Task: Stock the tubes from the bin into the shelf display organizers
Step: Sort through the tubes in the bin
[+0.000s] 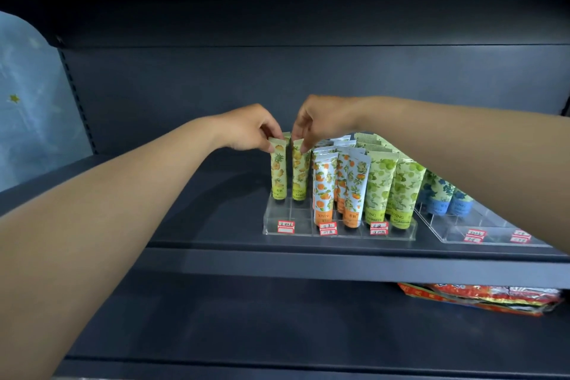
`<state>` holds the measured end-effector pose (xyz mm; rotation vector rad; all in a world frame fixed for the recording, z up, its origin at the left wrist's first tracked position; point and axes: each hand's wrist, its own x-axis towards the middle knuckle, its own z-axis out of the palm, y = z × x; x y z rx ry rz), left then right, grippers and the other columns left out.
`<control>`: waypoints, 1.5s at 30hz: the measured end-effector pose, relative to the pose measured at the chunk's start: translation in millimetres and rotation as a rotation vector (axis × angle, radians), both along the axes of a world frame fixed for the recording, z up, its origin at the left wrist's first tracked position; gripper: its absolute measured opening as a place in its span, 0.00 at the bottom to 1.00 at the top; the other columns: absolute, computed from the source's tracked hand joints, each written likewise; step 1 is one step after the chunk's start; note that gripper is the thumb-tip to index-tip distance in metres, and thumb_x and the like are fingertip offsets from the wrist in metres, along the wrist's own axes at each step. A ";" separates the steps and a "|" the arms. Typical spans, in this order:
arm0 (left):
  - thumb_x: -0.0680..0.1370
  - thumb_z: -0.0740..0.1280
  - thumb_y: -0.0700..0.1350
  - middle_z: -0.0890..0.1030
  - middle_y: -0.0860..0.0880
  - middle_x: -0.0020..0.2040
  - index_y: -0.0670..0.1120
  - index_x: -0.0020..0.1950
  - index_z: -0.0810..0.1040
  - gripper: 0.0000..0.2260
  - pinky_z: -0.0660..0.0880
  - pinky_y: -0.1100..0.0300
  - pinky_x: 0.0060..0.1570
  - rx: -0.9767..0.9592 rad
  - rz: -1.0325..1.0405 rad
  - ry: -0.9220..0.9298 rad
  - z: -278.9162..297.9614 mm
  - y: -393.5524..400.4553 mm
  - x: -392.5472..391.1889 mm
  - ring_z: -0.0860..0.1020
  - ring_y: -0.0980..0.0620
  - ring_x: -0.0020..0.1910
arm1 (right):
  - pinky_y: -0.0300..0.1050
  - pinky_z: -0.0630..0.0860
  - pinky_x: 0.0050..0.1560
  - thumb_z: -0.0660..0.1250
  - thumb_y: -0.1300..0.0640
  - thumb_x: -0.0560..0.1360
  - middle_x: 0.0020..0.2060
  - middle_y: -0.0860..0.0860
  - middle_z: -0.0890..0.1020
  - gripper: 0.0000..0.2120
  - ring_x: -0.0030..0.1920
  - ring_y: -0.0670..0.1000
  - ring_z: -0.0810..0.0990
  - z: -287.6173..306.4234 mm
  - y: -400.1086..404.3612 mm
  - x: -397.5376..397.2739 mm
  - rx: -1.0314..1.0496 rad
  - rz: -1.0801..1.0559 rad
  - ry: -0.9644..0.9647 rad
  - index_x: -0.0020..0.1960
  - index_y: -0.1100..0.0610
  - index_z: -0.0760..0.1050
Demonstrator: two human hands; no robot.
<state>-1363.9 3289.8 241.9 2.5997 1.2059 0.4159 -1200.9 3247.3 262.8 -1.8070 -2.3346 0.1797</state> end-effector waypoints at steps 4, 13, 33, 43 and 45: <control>0.73 0.71 0.39 0.80 0.55 0.43 0.47 0.54 0.81 0.10 0.69 0.66 0.44 0.008 0.016 -0.008 0.7 0.2 -0.5 0.78 0.55 0.48 | 0.33 0.71 0.42 0.74 0.57 0.70 0.36 0.40 0.78 0.10 0.39 0.40 0.76 -0.6 0.3 0.1 0.010 -0.005 0.032 0.50 0.55 0.80; 0.73 0.71 0.39 0.79 0.54 0.42 0.47 0.53 0.81 0.10 0.70 0.68 0.41 0.026 0.028 -0.047 0.3 1.4 3.7 0.78 0.56 0.48 | 0.34 0.70 0.41 0.73 0.58 0.71 0.36 0.39 0.76 0.11 0.38 0.38 0.74 -2.3 2.0 -2.6 0.003 0.001 0.046 0.53 0.57 0.80; 0.71 0.74 0.43 0.79 0.51 0.57 0.49 0.57 0.78 0.15 0.69 0.61 0.50 0.115 0.050 -0.023 11.2 -34.3 -8.8 0.76 0.54 0.56 | 0.41 0.75 0.56 0.72 0.56 0.71 0.50 0.48 0.82 0.12 0.52 0.47 0.79 14.2 -45.3 1.2 0.218 -0.001 0.129 0.54 0.55 0.79; 0.70 0.74 0.43 0.75 0.52 0.58 0.49 0.58 0.78 0.17 0.72 0.58 0.54 0.129 0.019 0.017 -33.7 -111.2 -24.0 0.75 0.53 0.56 | 0.31 0.67 0.41 0.71 0.56 0.71 0.46 0.45 0.79 0.09 0.49 0.45 0.75 -44.2 -138.3 2.5 0.409 0.038 0.190 0.52 0.55 0.80; 0.71 0.74 0.43 0.75 0.52 0.56 0.48 0.57 0.78 0.16 0.70 0.61 0.51 0.125 0.005 0.036 -52.6 -129.8 -26.1 0.74 0.54 0.54 | 0.28 0.66 0.40 0.72 0.58 0.71 0.44 0.46 0.78 0.09 0.47 0.46 0.75 -63.9 -157.6 1.1 0.427 0.052 0.192 0.50 0.57 0.80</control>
